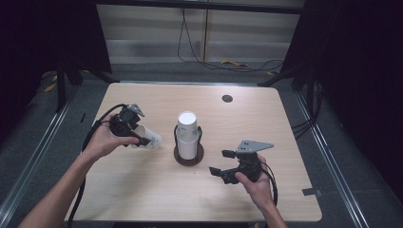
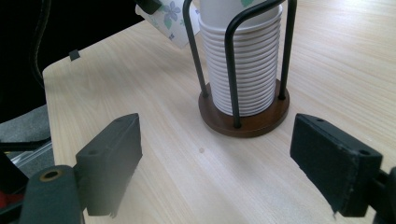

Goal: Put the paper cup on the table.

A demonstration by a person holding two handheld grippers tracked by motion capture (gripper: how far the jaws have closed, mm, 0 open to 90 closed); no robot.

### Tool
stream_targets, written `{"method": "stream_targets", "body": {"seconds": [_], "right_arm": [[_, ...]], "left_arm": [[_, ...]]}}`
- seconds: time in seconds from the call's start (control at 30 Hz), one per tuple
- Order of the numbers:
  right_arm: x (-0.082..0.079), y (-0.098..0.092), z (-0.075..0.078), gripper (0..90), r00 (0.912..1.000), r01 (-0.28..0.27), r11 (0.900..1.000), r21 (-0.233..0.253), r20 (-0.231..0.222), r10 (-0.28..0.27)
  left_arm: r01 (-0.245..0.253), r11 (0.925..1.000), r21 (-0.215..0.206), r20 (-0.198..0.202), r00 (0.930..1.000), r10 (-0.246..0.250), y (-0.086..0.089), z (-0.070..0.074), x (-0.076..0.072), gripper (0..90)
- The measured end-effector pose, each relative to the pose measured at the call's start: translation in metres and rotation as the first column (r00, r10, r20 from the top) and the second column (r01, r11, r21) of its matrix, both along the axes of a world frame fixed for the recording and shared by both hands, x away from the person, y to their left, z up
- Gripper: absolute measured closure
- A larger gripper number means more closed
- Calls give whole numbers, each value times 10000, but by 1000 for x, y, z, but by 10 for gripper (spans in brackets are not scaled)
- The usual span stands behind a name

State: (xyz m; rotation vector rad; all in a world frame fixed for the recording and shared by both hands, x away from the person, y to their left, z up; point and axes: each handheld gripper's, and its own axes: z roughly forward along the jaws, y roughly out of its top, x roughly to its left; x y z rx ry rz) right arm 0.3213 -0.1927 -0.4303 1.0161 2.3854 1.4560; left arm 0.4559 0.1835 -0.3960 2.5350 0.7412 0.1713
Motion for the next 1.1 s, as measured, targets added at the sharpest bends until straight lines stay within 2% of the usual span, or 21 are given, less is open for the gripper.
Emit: {"method": "stream_targets", "body": {"seconds": [0.07,0.13,0.27,0.33,0.43,0.47,0.53,0.6,0.87,1.1], "right_arm": [[0,0,0,163,10000,9,10000,-23,-9,-9],[0,-1,0,163,10000,31,10000,-17,-10,-31],[0,-2,0,163,10000,61,10000,9,23,-61],[0,-2,0,163,10000,58,10000,19,17,-58],[0,-2,0,163,10000,60,10000,7,11,-60],[0,-2,0,162,10000,64,10000,0,21,-64],[0,-2,1,161,9999,127,9999,10,10,-127],[1,-3,0,161,9999,157,9998,93,-43,-157],[0,-3,0,162,9999,136,9999,40,-18,-136],[0,-4,1,166,9998,196,9996,181,-23,-196]], "left_arm": [[-119,9999,-5,-88,9999,119,-2,-1,0,250],[-71,9997,213,-70,9999,73,-3,-1,3,246],[-232,9995,229,-278,9993,239,-6,-3,5,243],[-60,9982,593,-387,9992,83,-7,-4,6,243],[-23,9964,842,-489,9988,64,-8,-6,8,242],[-42,9935,1140,-345,9994,82,-10,-7,7,240],[98,9914,1304,-315,9995,-57,-13,-10,6,235],[178,9913,1306,-456,9989,-119,-17,-11,7,234],[174,9907,1350,-464,9989,-112,-26,-15,12,230],[-86,9933,1154,-512,9986,145,-32,-18,22,225]]}}
